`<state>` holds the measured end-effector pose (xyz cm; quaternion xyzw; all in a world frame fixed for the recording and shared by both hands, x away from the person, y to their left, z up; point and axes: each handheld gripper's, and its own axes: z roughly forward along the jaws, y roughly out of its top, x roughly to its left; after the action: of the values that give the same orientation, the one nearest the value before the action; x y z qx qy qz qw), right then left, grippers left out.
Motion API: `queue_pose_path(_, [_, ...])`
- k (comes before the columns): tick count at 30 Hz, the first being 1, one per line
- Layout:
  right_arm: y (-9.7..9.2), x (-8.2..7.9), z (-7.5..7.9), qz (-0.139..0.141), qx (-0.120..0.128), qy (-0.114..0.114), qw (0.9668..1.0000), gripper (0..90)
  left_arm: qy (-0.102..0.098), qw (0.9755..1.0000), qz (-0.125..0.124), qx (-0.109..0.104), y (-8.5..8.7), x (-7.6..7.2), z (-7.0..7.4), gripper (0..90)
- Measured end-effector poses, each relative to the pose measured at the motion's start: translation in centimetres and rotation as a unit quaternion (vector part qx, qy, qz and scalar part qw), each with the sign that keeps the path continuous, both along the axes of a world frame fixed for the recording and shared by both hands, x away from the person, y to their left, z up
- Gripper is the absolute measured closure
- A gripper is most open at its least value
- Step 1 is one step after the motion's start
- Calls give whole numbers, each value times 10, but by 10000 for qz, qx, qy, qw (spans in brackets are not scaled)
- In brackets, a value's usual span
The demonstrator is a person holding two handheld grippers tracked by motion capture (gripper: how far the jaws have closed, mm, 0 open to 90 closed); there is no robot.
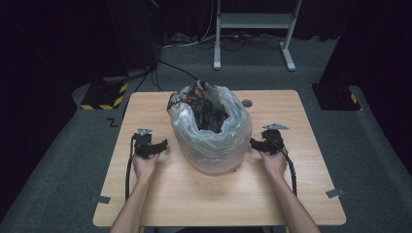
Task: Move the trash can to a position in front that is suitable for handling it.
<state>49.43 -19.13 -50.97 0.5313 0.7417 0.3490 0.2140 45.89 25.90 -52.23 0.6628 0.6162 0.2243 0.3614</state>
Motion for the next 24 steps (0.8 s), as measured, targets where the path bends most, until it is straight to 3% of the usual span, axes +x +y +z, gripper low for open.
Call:
queue_pose_path(3, [6, 5, 5, 59, 65, 30, 10000, 275, -43, 9999, -43, -113, -4, 1, 1, 226])
queue_pose_path(4, [11, 8, 8, 103, 121, 13, 9999, 279, 62, 9997, -167, -145, -9, 5, 4, 216])
queue_pose_path(8, [22, 14, 9, 140, 204, 18, 9997, 285, -51, 9995, -264, -163, -20, 11, 10, 222])
queue_pose_path(16, [33, 23, 8, 143, 411, 76, 9990, 292, 13, 9986, -397, -359, -33, 19, 9, 218])
queue_pose_path(24, [46, 26, 3, 289, 599, 105, 9977, 289, -68, 9969, -556, -548, -44, 23, 5, 224])
